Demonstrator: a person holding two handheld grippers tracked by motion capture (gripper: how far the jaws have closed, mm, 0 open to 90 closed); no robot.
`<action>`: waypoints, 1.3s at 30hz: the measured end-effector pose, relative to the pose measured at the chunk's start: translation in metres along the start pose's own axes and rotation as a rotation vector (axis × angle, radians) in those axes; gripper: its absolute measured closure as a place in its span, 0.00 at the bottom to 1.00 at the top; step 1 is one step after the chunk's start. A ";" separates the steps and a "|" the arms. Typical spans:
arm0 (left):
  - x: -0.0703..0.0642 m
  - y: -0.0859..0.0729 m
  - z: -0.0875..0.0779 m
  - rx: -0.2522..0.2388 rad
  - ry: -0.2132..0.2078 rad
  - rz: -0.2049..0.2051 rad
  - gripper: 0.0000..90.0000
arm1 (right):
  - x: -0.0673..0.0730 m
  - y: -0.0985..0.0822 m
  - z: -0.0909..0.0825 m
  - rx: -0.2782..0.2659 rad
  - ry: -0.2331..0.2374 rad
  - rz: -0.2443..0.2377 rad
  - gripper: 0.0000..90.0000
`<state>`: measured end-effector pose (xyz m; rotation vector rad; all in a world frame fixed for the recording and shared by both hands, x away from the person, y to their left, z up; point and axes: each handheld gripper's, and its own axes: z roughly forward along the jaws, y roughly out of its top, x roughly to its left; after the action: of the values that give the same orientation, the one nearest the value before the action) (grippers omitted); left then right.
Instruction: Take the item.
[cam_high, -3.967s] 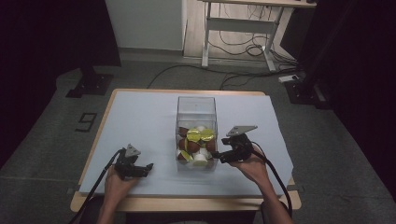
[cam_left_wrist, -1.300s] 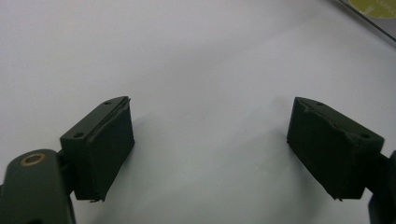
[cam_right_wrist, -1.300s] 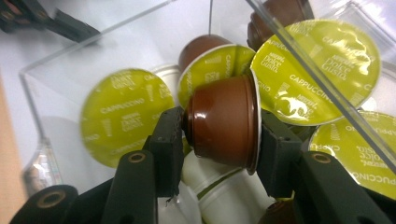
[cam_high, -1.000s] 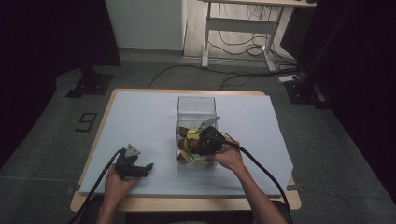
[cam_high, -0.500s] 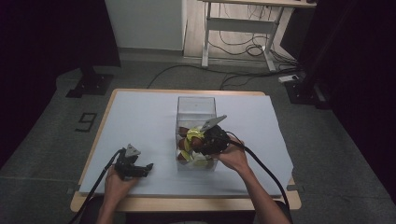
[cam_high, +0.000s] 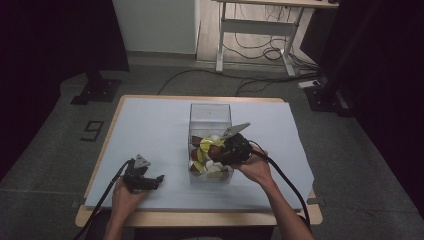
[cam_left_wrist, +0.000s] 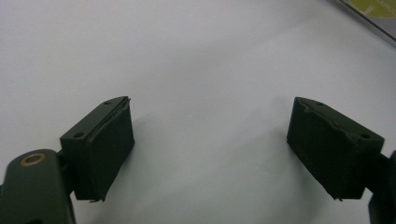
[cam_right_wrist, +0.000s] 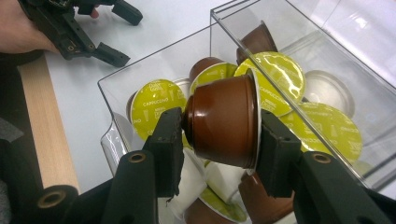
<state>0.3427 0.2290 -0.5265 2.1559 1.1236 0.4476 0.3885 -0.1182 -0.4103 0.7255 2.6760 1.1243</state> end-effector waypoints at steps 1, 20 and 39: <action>0.000 0.000 0.000 0.000 0.000 0.000 0.16 | -0.001 -0.001 -0.001 0.001 0.001 -0.003 0.62; 0.000 0.000 0.000 0.000 0.001 -0.001 0.15 | -0.010 -0.008 -0.025 -0.027 -0.013 0.033 0.62; 0.000 0.001 0.003 0.030 -0.007 0.000 0.02 | -0.019 -0.018 -0.044 -0.033 -0.066 0.065 0.62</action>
<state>0.3453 0.2277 -0.5276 2.1816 1.1334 0.4248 0.3848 -0.1661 -0.3932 0.8340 2.5912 1.1362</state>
